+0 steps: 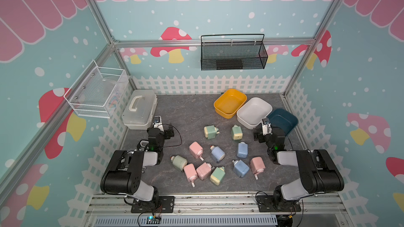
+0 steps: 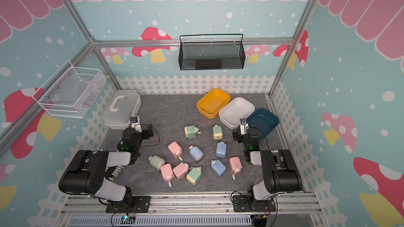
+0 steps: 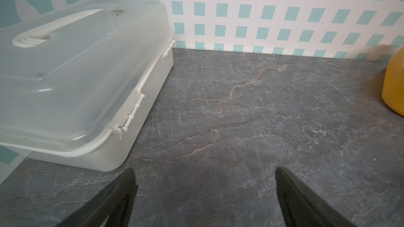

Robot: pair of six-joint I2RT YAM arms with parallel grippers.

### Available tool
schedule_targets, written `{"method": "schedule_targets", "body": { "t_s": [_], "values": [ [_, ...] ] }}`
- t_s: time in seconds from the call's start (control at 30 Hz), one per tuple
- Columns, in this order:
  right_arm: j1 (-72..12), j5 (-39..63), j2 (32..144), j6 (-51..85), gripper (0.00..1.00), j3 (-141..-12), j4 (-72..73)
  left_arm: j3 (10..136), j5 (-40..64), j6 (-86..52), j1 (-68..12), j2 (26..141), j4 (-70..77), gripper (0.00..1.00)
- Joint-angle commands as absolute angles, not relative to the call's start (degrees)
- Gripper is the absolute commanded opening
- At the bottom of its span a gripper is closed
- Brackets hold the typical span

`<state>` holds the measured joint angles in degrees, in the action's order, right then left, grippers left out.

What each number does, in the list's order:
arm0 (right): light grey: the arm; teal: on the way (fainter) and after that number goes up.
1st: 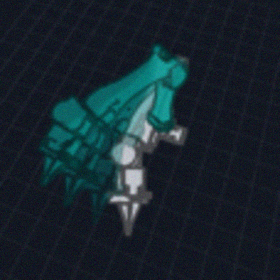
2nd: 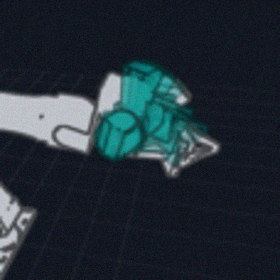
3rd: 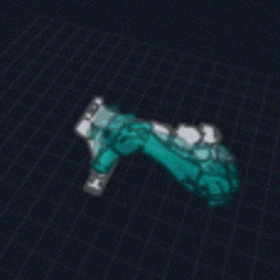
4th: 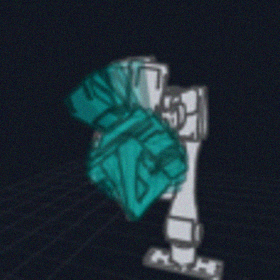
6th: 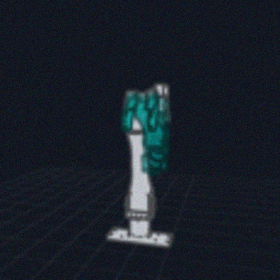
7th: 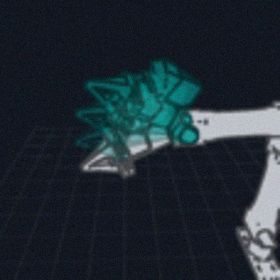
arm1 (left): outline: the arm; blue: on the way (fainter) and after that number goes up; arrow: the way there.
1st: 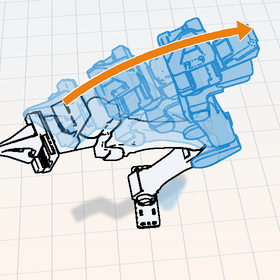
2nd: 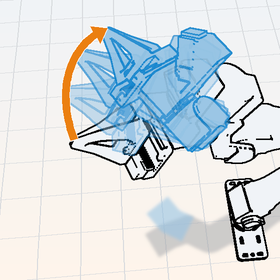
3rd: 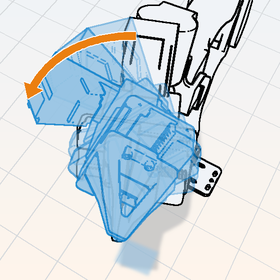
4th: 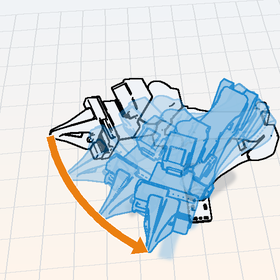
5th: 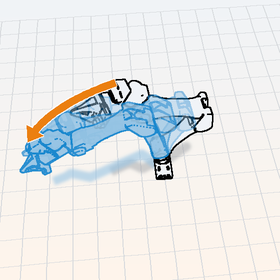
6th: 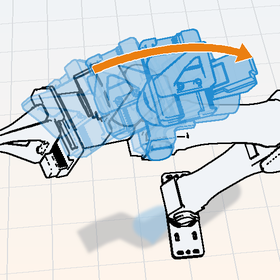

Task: Place the pencil sharpeners by color into the storage box
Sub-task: Move the storage box to the center of the board.

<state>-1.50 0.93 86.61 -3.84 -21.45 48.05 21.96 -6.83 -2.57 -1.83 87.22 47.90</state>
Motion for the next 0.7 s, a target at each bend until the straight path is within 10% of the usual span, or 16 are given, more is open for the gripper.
{"method": "schedule_targets", "body": {
  "t_s": [0.0,0.67],
  "values": [
    [-1.3,1.0,86.8,-3.9,0.99,-22.1,48.8,23.0,-6.6,-2.4,-1.4,87.6,48.7,0.99],
    [-1.5,-1.3,63.4,7.7,0.99,-32.6,18.5,36.0,-30.5,-22.6,-17.6,62.6,4.7,0.99]
  ]
}}
